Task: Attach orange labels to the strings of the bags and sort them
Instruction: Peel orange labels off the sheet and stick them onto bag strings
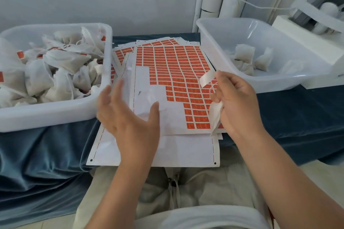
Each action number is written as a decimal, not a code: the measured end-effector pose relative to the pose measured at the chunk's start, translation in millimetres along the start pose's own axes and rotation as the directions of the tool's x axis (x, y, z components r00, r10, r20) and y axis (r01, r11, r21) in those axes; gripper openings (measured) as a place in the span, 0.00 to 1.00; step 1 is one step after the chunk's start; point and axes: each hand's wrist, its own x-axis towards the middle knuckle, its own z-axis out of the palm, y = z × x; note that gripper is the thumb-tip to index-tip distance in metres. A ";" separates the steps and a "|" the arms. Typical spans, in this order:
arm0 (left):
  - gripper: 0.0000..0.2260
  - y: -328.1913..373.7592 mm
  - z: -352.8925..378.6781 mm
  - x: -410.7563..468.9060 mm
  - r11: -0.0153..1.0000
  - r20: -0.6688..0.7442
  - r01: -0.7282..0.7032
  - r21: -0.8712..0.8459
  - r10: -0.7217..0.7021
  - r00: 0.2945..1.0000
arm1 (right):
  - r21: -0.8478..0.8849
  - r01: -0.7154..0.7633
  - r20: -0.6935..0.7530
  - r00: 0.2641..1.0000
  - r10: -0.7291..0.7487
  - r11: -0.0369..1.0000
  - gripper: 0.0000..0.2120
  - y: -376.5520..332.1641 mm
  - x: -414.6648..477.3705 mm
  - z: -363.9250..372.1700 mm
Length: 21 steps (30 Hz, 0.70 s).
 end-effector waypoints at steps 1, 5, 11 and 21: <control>0.29 3.0 1.0 -5.0 0.992 -0.038 -0.099 0.075 0.102 0.994 | 0.031 -0.021 0.029 0.999 0.020 0.999 0.09 0.4 -2.0 2.0; 0.16 16.3 1.1 -10.7 0.953 0.408 0.114 -0.282 0.011 0.913 | 0.149 -0.082 0.156 0.986 0.058 0.985 0.12 8.4 -13.0 17.7; 0.14 22.3 4.2 -11.3 0.392 0.792 0.790 -0.472 -0.205 0.575 | 0.184 -0.079 0.234 0.972 0.035 0.980 0.09 20.3 -18.5 29.0; 0.08 21.6 -4.9 -3.3 0.620 0.585 0.572 -0.537 -0.215 0.782 | 0.239 -0.106 0.308 0.951 0.028 0.965 0.14 17.7 -19.6 29.2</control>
